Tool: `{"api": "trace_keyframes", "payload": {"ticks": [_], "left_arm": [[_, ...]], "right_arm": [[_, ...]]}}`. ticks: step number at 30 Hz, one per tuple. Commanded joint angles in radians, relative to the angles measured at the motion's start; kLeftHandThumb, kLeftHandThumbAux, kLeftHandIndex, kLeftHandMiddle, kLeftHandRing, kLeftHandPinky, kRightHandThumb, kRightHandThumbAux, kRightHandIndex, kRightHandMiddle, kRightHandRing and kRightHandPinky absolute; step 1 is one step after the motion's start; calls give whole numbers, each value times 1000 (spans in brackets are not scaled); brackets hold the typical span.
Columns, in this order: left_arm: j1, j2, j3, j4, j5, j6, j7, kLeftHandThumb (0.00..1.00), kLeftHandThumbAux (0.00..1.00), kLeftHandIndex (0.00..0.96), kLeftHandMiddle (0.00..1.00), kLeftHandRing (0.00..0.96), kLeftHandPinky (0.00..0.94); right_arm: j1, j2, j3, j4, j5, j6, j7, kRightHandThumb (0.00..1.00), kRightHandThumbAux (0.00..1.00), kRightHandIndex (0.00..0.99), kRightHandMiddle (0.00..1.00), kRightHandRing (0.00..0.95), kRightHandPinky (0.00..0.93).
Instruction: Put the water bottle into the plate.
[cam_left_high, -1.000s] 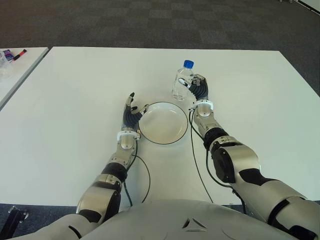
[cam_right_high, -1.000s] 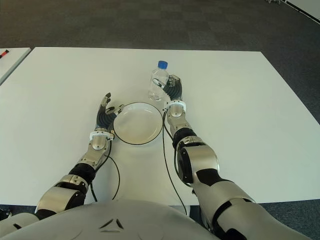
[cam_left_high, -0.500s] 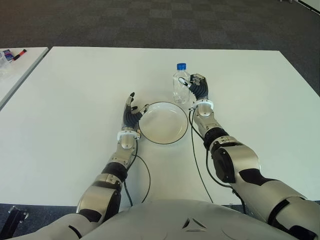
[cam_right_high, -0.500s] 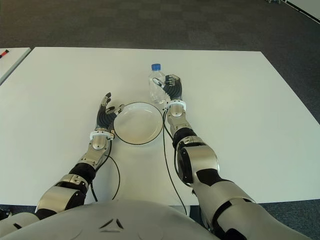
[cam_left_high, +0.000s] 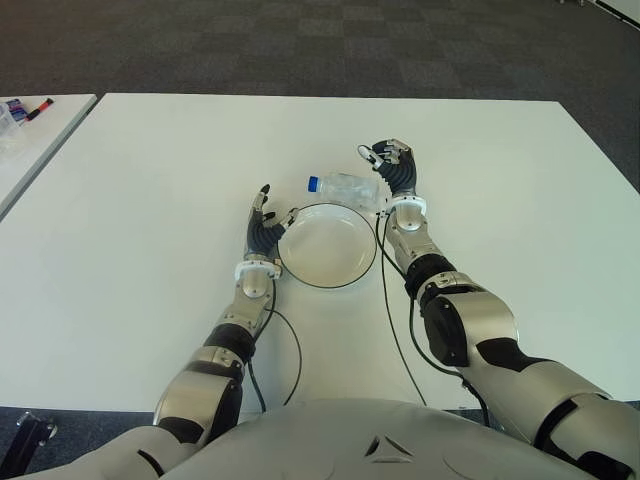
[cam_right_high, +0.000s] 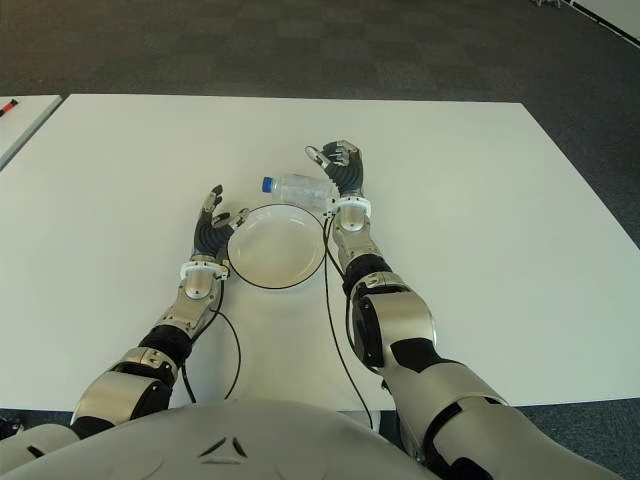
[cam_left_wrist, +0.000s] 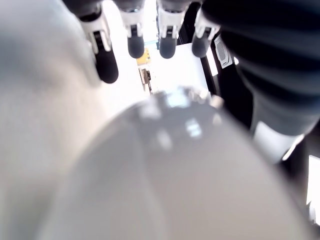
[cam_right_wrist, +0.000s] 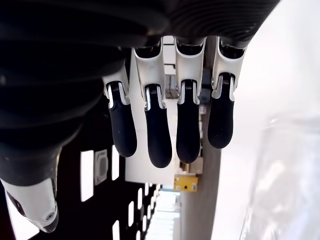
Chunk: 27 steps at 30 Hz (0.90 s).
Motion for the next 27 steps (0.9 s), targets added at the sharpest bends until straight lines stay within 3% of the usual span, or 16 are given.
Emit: {"api": "trace_keyframes", "payload": {"ticks": [1,14,27], "left_arm": [[75,-25,-10,82,0,60,-8,245,619,26,1,0,0],[71,-27,-6,86,-4,64,-11,250,625,24,0,0,0],[70,-28,-6,90,-6,61,-13,245,616,25,0,0,0]], "right_arm": [[37,15,14,-32,0,-22,0,955,653,443,489,463,523],[76,8,62,-90,-27,-24,11,953,654,440,494,463,518],[88,2,61,-109,-2,-19,61,952,655,428,493,472,516]]}}
